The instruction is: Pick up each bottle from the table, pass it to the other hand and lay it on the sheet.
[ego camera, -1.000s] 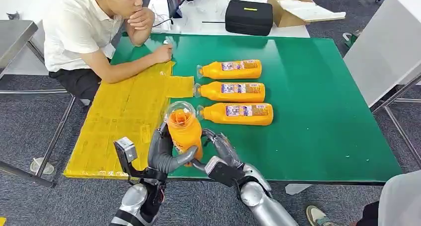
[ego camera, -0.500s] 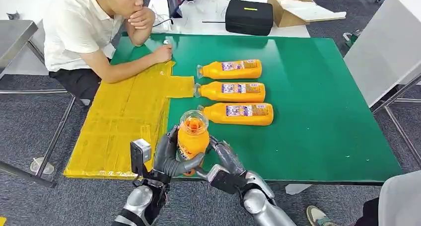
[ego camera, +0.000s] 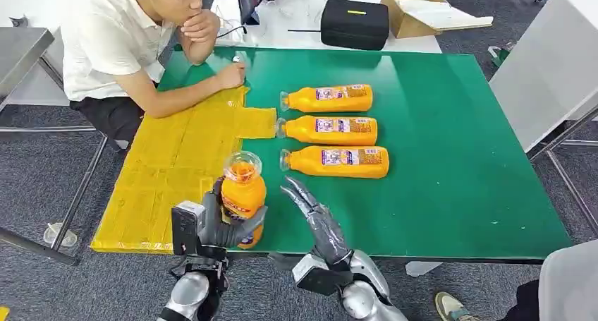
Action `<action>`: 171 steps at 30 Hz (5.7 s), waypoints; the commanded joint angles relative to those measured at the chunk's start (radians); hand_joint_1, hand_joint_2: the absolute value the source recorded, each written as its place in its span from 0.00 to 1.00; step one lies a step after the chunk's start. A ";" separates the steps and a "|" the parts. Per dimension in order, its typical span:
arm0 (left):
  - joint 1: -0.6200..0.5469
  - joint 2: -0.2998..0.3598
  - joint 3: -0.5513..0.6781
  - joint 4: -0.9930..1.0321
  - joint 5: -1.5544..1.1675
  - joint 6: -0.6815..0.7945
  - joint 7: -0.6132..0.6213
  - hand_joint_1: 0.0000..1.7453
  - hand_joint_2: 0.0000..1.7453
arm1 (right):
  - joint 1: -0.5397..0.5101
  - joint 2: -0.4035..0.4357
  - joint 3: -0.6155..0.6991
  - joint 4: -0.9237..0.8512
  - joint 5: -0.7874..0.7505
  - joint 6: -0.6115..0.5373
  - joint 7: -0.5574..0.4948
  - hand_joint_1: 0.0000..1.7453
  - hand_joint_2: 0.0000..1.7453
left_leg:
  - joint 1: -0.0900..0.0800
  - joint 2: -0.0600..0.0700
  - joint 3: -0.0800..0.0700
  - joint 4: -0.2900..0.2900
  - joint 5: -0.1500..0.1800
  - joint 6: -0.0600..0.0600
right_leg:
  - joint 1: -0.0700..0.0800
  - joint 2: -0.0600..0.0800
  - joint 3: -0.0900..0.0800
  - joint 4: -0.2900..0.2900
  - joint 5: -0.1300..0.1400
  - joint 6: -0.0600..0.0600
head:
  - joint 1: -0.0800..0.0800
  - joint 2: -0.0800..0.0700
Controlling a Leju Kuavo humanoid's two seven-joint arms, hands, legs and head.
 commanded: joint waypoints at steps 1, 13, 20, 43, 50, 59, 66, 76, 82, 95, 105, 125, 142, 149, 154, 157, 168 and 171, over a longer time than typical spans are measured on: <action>0.002 0.058 -0.009 -0.091 -0.102 0.094 0.028 1.00 1.00 | 0.048 -0.005 -0.068 -0.033 0.063 -0.148 -0.006 0.00 0.00 | 0.000 0.000 0.002 0.000 0.000 0.000 | 0.000 0.000 0.002 0.000 0.000 -0.001 | 0.000 0.000; 0.015 0.057 0.007 -0.128 -0.102 0.087 0.037 1.00 1.00 | 0.070 -0.006 -0.108 -0.054 0.043 -0.153 -0.019 0.00 0.00 | 0.000 0.001 0.003 0.000 -0.001 0.000 | 0.000 0.001 0.002 0.000 -0.001 -0.001 | 0.000 0.000; -0.148 0.152 -0.102 0.157 -0.605 0.208 0.300 1.00 1.00 | 0.054 0.021 -0.129 -0.037 0.026 -0.133 -0.061 0.00 0.00 | -0.001 -0.001 0.004 -0.002 0.001 0.000 | -0.001 -0.001 0.003 -0.001 0.000 -0.002 | 0.000 0.000; -0.440 0.185 -0.113 0.653 -0.763 -0.119 0.355 1.00 1.00 | 0.005 0.049 -0.115 0.058 -0.050 -0.080 -0.114 0.00 0.00 | 0.000 0.002 0.004 -0.001 0.003 -0.002 | 0.000 0.003 0.003 0.001 0.002 -0.001 | 0.000 0.000; -0.501 0.224 -0.125 0.747 -0.785 -0.182 0.356 1.00 1.00 | -0.020 0.037 -0.090 0.079 -0.083 -0.072 -0.114 0.00 1.00 | 0.000 0.003 0.007 -0.001 0.004 -0.003 | 0.000 0.004 0.004 0.002 0.003 -0.001 | 0.000 0.000; -0.493 0.226 -0.082 0.778 -0.734 -0.266 0.341 0.78 1.00 | -0.043 0.026 -0.054 0.111 -0.122 -0.073 -0.114 0.00 1.00 | 0.000 0.004 0.008 -0.002 0.006 -0.005 | 0.000 0.005 0.003 0.003 0.005 -0.004 | 0.000 0.000; -0.478 0.211 -0.044 0.775 -0.697 -0.252 0.368 0.00 1.00 | -0.041 0.029 -0.057 0.125 -0.125 -0.060 -0.114 0.00 1.00 | 0.000 0.004 0.010 -0.002 0.006 -0.005 | 0.000 0.005 0.006 0.003 0.005 -0.003 | 0.000 0.000; -0.473 0.216 -0.049 0.779 -0.697 -0.269 0.362 0.00 1.00 | -0.045 0.034 -0.059 0.136 -0.130 -0.058 -0.114 0.00 1.00 | 0.000 0.004 0.010 -0.003 0.006 -0.005 | -0.001 0.005 0.005 0.004 0.005 -0.004 | 0.000 0.000; -0.465 0.218 -0.057 0.758 -0.703 -0.240 0.340 0.00 1.00 | -0.036 0.031 -0.068 0.136 -0.135 -0.058 -0.114 0.00 1.00 | 0.000 0.004 0.010 -0.003 0.006 -0.005 | -0.001 0.005 0.005 0.003 0.005 -0.004 | 0.000 0.000; -0.444 0.196 -0.063 0.667 -0.704 -0.144 0.280 0.00 1.00 | -0.012 0.029 -0.084 0.120 -0.120 -0.059 -0.114 0.00 1.00 | 0.000 0.001 0.009 -0.002 0.006 -0.005 | -0.001 0.002 0.005 0.004 0.004 -0.003 | 0.000 0.000; -0.402 0.227 -0.088 0.608 -0.696 -0.174 0.239 0.00 1.00 | 0.011 0.022 -0.070 0.102 -0.131 -0.075 -0.114 0.00 1.00 | 0.000 0.002 0.008 -0.001 0.006 -0.005 | 0.000 0.002 0.004 0.004 0.004 -0.003 | 0.000 0.000; -0.259 0.204 -0.031 0.347 -0.513 -0.163 0.106 0.00 1.00 | 0.021 0.024 -0.070 0.103 -0.124 -0.089 -0.114 0.00 1.00 | 0.000 0.000 0.003 0.000 0.006 -0.005 | 0.000 0.001 0.000 0.005 0.003 -0.003 | 0.000 0.000; 0.061 0.054 -0.004 -0.108 -0.030 -0.104 0.086 0.00 1.00 | 0.026 -0.080 -0.254 0.140 0.374 -0.417 0.018 0.00 1.00 | -0.004 -0.001 -0.002 0.000 0.005 -0.003 | -0.004 -0.001 -0.005 0.004 0.002 -0.002 | 0.000 0.000; 0.084 0.052 -0.027 -0.185 0.015 0.016 0.073 0.00 1.00 | -0.009 -0.145 -0.303 0.174 0.432 -0.401 0.118 0.00 1.00 | -0.003 0.000 -0.005 0.001 0.005 -0.004 | -0.003 0.000 -0.008 0.005 0.003 -0.003 | -0.001 0.000; 0.074 0.067 -0.042 -0.172 0.156 0.008 0.164 0.00 1.00 | -0.020 -0.150 -0.373 0.224 0.456 -0.417 0.101 0.00 1.00 | -0.003 -0.001 -0.005 0.000 0.006 -0.003 | -0.004 -0.001 -0.008 0.004 0.003 -0.002 | 0.000 0.000; 0.064 0.074 -0.068 -0.166 0.132 0.011 0.127 0.00 1.00 | -0.070 -0.149 -0.394 0.271 0.499 -0.417 0.092 0.00 1.00 | -0.003 0.000 -0.004 0.000 0.006 -0.002 | -0.004 0.000 -0.007 0.004 0.004 -0.002 | 0.000 0.000; 0.026 0.070 -0.114 -0.140 0.138 0.000 0.113 0.00 1.00 | -0.285 -0.202 -0.305 0.491 0.649 -0.417 0.172 0.00 1.00 | -0.004 0.002 -0.006 0.000 0.007 -0.002 | -0.005 0.003 -0.010 0.004 0.006 0.000 | 0.000 0.000; 0.026 0.072 -0.123 -0.139 0.121 0.016 0.101 0.00 1.00 | -0.309 -0.208 -0.281 0.545 0.651 -0.411 0.188 0.00 1.00 | -0.003 0.003 -0.004 0.001 0.007 -0.002 | -0.004 0.004 -0.008 0.005 0.006 -0.001 | 0.000 0.000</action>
